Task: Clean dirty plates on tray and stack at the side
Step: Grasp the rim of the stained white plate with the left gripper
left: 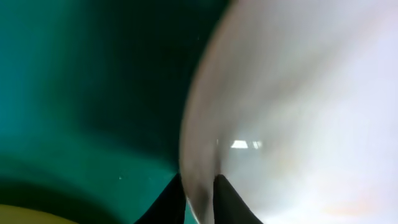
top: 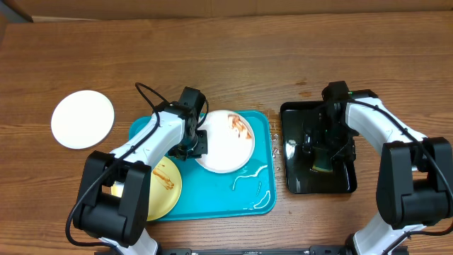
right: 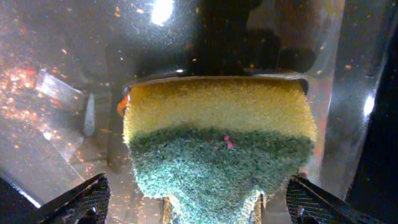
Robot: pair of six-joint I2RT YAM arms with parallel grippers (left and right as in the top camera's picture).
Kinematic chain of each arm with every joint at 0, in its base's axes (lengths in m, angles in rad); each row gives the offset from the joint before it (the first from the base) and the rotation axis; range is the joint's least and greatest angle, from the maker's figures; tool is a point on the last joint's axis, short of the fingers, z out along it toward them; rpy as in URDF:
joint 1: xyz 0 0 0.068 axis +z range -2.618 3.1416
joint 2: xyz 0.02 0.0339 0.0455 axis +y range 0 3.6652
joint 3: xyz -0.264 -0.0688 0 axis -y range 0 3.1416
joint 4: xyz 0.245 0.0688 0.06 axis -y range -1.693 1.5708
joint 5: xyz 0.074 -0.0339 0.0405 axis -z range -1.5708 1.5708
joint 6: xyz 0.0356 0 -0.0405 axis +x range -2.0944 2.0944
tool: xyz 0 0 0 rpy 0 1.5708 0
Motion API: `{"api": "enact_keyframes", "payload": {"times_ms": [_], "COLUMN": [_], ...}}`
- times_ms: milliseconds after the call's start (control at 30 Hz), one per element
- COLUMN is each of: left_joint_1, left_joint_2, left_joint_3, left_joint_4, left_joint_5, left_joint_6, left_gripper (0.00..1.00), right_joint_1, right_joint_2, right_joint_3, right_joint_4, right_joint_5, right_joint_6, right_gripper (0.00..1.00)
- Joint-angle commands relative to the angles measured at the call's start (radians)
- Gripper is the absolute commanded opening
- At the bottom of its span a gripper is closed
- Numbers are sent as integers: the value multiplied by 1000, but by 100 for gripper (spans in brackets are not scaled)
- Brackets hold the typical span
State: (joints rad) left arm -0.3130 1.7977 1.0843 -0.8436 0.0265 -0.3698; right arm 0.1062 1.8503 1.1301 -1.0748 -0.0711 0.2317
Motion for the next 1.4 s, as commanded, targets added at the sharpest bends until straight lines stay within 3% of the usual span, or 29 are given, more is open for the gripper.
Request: {"api": "enact_keyframes", "payload": {"times_ms": [0,200,333,533,667,733,833,1000,1100,1367], "left_joint_1": [0,0,-2,-2,-2,-2,5,18,15,10], "left_joint_2": [0,0,0,-1,-1,-1,-1,0,0,0], "left_joint_3": [16,43,43,47,50,50,50,50,48,48], "left_joint_4": [-8,-42,-41,15,23,6,-25,-82,-87,-95], "left_joint_5": [-64,-210,-330,-270,-150,-113,-118,-73,-5,-7], "left_joint_6": [102,294,322,339,341,325,238,90,82,84], "left_gripper": [17,17,15,13,24,36,38,33,27,22], "right_joint_1": [3,3,3,3,3,3,3,3,3,3], "right_joint_2": [-19,-19,-19,-19,-19,-19,-19,-19,-19,-19], "right_joint_3": [-1,-1,-1,-1,-1,-1,-1,-1,-1,-1], "right_joint_4": [1,-5,-4,-6,-6,-6,-6,-6,-3,-3], "right_joint_5": [-2,-6,-34,-36,-36,-36,-36,-36,-36,-36], "right_joint_6": [2,1,1,1,2,1,1,1,1,1], "right_gripper": [92,92,92,92,92,92,92,92,93,93]}}
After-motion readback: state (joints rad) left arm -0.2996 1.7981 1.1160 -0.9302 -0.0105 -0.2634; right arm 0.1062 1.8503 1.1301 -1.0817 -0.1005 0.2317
